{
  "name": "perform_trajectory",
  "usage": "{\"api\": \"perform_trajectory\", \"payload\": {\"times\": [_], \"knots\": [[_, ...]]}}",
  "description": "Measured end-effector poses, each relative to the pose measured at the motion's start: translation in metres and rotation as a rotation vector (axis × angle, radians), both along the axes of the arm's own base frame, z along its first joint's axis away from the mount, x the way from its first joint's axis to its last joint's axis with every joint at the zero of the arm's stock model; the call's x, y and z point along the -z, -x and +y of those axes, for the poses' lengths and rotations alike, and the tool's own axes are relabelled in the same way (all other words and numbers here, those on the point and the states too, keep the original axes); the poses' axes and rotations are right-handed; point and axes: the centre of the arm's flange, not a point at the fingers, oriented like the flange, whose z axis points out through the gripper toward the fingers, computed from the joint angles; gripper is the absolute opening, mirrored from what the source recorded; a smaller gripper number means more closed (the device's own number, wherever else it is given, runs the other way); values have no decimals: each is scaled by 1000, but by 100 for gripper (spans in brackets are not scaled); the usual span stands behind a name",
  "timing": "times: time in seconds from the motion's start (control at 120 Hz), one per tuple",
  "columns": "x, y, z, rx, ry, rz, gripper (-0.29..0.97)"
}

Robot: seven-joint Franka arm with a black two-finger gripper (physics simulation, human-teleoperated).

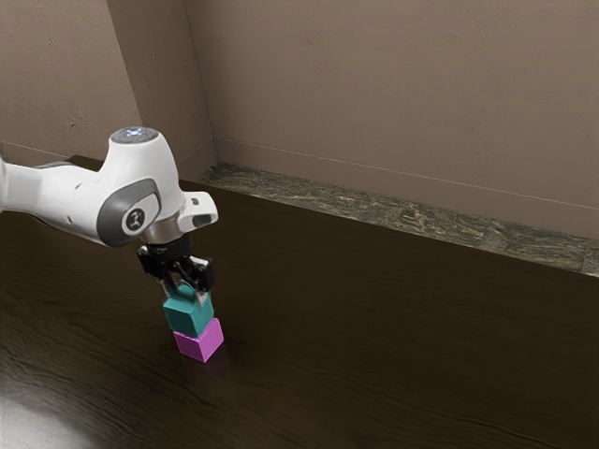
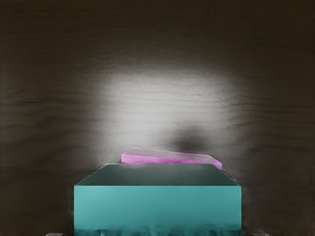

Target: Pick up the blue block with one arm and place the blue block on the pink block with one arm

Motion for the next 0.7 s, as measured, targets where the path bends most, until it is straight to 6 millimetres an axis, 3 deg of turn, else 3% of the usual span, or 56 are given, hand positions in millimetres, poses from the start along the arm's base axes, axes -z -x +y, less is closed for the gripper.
{"api": "perform_trajectory", "payload": {"times": [0.142,0.25,0.283,0.35,0.433,0.475,0.542,0.625,0.7], "knots": [[-1,0,1,-1,3,6,57],[-20,-7,3,-1,-2,-26,62],[-38,-17,2,1,-1,-50,62],[-94,-41,-8,17,13,-110,64],[-182,-64,-12,20,53,-176,65],[-212,-66,-7,9,74,-175,66],[-232,-57,10,-27,108,-124,66],[-240,-45,36,-72,138,-53,67],[-250,-44,45,-81,152,-19,67]]}}
